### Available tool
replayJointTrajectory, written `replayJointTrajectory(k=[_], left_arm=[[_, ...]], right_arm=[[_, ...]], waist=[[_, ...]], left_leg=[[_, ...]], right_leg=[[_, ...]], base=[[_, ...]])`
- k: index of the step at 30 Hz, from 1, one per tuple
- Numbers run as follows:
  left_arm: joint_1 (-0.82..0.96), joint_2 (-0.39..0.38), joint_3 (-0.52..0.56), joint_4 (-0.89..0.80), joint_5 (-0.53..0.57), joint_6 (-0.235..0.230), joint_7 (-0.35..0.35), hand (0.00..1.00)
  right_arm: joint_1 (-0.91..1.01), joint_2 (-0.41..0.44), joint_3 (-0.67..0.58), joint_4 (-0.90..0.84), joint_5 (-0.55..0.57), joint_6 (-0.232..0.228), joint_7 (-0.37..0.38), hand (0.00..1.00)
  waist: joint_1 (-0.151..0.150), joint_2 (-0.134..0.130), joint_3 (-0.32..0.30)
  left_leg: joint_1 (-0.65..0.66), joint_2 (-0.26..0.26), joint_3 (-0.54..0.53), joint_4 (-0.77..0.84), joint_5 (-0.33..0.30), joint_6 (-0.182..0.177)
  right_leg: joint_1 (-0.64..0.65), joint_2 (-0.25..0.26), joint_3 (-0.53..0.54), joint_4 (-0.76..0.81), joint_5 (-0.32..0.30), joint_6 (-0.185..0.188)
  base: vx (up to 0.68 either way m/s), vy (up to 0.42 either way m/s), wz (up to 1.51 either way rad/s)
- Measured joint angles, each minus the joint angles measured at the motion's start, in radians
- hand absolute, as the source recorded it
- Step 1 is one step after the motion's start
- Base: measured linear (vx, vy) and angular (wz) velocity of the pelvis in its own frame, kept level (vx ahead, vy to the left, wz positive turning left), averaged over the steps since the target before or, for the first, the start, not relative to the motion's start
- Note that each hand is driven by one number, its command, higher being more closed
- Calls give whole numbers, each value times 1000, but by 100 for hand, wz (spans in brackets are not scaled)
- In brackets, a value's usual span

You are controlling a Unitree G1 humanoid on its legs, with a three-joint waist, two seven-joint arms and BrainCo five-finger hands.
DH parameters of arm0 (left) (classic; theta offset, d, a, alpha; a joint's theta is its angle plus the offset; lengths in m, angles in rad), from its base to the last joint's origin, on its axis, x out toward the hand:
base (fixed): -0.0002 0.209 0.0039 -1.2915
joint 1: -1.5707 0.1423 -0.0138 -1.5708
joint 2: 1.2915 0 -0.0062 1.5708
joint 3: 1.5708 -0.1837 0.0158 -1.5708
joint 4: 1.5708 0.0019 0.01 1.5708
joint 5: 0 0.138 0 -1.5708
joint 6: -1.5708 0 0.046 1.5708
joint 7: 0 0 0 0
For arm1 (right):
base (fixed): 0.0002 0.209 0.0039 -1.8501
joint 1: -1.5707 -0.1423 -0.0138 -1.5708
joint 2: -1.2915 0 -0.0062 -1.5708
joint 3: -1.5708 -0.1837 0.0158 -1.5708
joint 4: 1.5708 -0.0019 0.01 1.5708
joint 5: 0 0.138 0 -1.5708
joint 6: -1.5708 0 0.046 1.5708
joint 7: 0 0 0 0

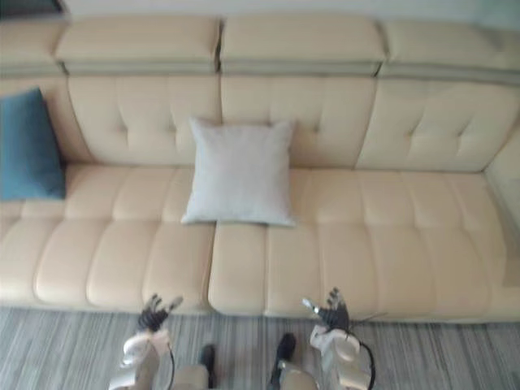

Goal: Pick up cushions and gather them together orderly.

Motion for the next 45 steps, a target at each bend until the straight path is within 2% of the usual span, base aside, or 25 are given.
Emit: replayJointTrajectory(k=[5,9,10,11,12,13,15,17,19,20,21,22,25,26,27,28,29,30,31,34,39,42,43,44,45], left_arm=[[6,1,15,93,74,22,-15,0],[-13,-1,14,117,100,25,-15,0],[-15,-12,15,117,112,24,-15,0],[-20,-14,14,117,112,24,-15,0],[-22,-14,12,116,113,25,-14,0],[-17,-10,1,112,112,24,-14,0],[-11,-1,4,111,111,24,-14,0],[-26,2,9,133,110,29,-11,0],[-33,-3,-8,131,110,25,-6,0],[-43,-17,-19,138,109,25,-3,0],[-48,-17,-30,139,109,25,-1,0],[-70,-15,-49,147,110,26,0,0],[-83,-10,-67,142,110,24,0,0],[-86,-7,-72,137,110,23,-1,0],[-87,-9,-71,135,110,23,-3,0],[-83,-13,-71,138,110,24,-4,0],[-80,-13,-66,147,109,24,-3,0],[-77,-2,-67,126,107,25,-5,0],[-79,6,-67,127,100,28,-7,0],[-44,5,-63,131,89,28,-12,0],[-29,12,-40,125,61,35,-14,0],[-32,22,-50,125,55,38,-18,0],[-32,25,-70,124,49,37,-17,0],[-33,33,-88,123,48,36,-17,0],[-33,37,-88,123,47,35,-17,0]], right_arm=[[-6,1,-30,89,-42,17,8,0],[-15,0,-27,119,-42,26,5,0],[-41,-1,-20,145,-43,28,4,0],[-49,1,-20,146,-42,28,4,0],[-56,2,-21,154,-43,29,5,0],[-58,2,-23,190,-43,28,5,0],[-70,3,-22,219,-43,28,4,0],[-120,-5,-17,230,-44,28,0,0],[-142,-9,-11,232,-43,27,-6,0],[-155,-24,-12,240,-43,26,-10,0],[-158,-28,-12,250,-43,26,-12,0],[-166,-30,-11,255,-43,28,-12,0],[-141,-31,-21,260,-43,29,-13,0],[-139,-35,-32,269,-43,29,-13,0],[-143,-36,-42,271,-42,29,-14,0],[-145,-41,-47,270,-41,29,-15,0],[-146,-40,-52,260,-41,29,-15,0],[-117,-27,-54,246,-41,27,-16,0],[-102,-22,-61,252,-41,33,-18,0],[-86,-3,-67,248,-39,35,-14,0],[-73,25,-66,246,-39,37,-2,0],[-112,26,-53,253,-39,32,2,0],[-110,22,-51,257,-40,29,2,0],[-115,20,-51,274,-40,30,2,0],[-119,20,-51,280,-40,29,2,0]], waist=[[-2,-10,-22],[-21,-4,-6],[-13,18,2],[-18,18,7],[-20,11,5],[-26,2,-4],[-26,-18,-13],[-13,-4,-4],[-10,1,6],[-12,27,14],[-15,33,18],[-18,25,49],[-24,4,81],[-28,-10,91],[-16,14,85],[-6,32,84],[1,39,82],[-1,18,88],[5,13,93],[13,34,74],[15,28,73],[10,23,75],[6,33,80],[4,17,83],[5,12,84]], left_leg=[[54,-1,57,4,-18,-3],[64,3,108,65,-45,6],[62,25,144,51,-42,25],[61,24,153,52,-42,24],[63,19,161,51,-39,23],[75,12,164,54,-31,21],[77,-1,175,65,-29,17],[5,20,202,144,1,53],[-39,11,209,103,38,73],[-33,29,216,63,53,57],[-33,30,216,56,63,43],[-24,36,217,53,71,28],[4,37,208,53,70,26],[16,26,152,40,53,15],[31,8,63,6,-15,4],[16,19,51,2,-23,21],[6,30,51,18,-30,38],[13,-24,26,30,-46,48],[7,-58,-53,84,-72,41],[-3,-117,-160,105,-117,84],[57,-89,-31,110,-126,99],[82,-60,28,133,-125,100],[109,-54,33,125,-125,99],[137,-62,78,113,-125,99],[144,-65,87,110,-125,99]], right_leg=[[29,9,66,-26,26,2],[-2,9,82,60,35,10],[-19,3,92,71,40,38],[-42,-10,62,158,-17,14],[-90,-55,-6,389,-150,-29],[-77,-139,-99,625,-266,-14],[-54,-186,-144,636,-287,-10],[-30,-121,-180,468,-254,-58],[-1,-66,-138,265,-202,-50],[5,-18,-123,174,-150,-50],[11,-7,-118,142,-131,-50],[45,12,-105,66,-88,-53],[73,21,-68,10,-71,-45],[66,27,-38,2,-72,-37],[57,65,10,-32,-76,-26],[65,74,24,-31,-82,-26],[13,71,7,132,-126,-62],[-7,32,13,274,-200,-30],[20,34,59,233,-245,-25],[-27,81,175,223,-222,-34],[-83,144,292,296,-205,-37],[-140,135,126,379,-184,-12],[-131,83,-75,377,-221,-64],[-125,13,-243,388,-249,-98],[-125,-1,-280,374,-244,-98]], base=[[62,55,-41],[-11,41,-32],[-86,56,-43],[-105,35,-37],[-15,-14,-7],[9,-45,-5],[36,-95,-33],[-73,-149,-92],[-142,-124,-81],[-137,-68,-60],[-199,-53,-56],[-134,-24,-28],[-219,25,-34],[-232,22,-90],[-174,17,-108],[-97,51,-115],[25,75,-82],[30,69,-90],[37,56,-68],[40,48,-112],[165,16,-131],[130,-45,-118],[173,-83,-110],[182,-77,-91],[213,-74,-89]])
